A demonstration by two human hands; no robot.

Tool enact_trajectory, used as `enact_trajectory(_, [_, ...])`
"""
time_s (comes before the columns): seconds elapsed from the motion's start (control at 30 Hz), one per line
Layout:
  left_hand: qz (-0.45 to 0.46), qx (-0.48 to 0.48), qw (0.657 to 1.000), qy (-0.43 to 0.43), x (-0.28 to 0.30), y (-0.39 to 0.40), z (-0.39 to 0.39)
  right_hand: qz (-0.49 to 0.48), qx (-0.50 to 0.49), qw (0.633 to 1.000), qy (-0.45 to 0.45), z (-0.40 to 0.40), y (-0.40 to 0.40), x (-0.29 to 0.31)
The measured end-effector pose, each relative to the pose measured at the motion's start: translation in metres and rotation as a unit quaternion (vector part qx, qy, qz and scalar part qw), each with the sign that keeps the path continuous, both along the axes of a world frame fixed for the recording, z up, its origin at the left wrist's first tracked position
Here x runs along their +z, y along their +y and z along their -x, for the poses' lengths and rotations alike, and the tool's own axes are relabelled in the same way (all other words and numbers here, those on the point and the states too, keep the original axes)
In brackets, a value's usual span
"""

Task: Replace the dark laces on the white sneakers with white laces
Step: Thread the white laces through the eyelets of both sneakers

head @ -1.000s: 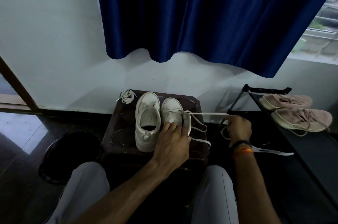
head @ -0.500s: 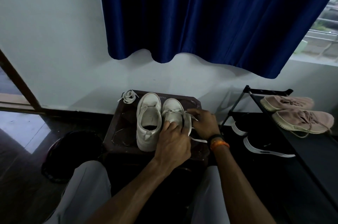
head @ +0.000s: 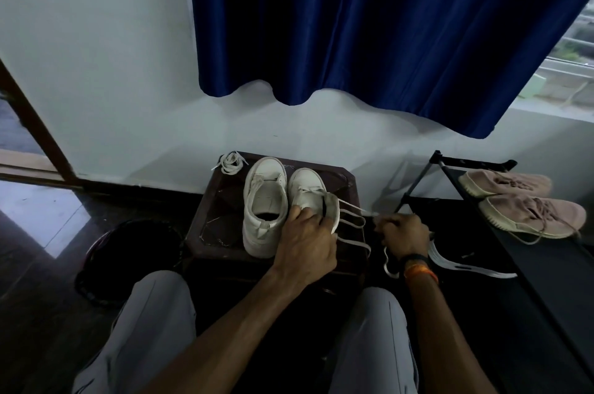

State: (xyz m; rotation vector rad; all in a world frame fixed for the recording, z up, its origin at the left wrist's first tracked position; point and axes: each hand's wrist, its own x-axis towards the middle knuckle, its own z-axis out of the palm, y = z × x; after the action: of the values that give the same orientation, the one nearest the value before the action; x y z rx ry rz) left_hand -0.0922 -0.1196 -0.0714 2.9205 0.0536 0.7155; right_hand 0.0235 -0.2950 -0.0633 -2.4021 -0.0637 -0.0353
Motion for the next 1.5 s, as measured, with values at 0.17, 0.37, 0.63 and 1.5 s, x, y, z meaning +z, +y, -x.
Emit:
enact_trajectory(0.17, [0.010,-0.009,1.000,-0.015,-0.002,0.002,-0.001,-0.040,0.137,0.990,-0.018,0.003,0.029,0.013])
enact_trajectory(0.37, [0.030,-0.020,0.999,-0.014,-0.001,0.004,-0.001,-0.001,0.204,0.976,-0.075,0.004,0.070,0.013])
enact_trajectory(0.63, [0.032,-0.015,0.999,-0.006,-0.001,0.001,-0.001,-0.033,0.105,0.992,-0.058,0.007,0.055,0.013])
enact_trajectory(1.5, [0.020,0.011,0.999,-0.022,-0.007,0.000,-0.004,0.083,0.264,0.952,0.131,-0.004,0.050,0.016])
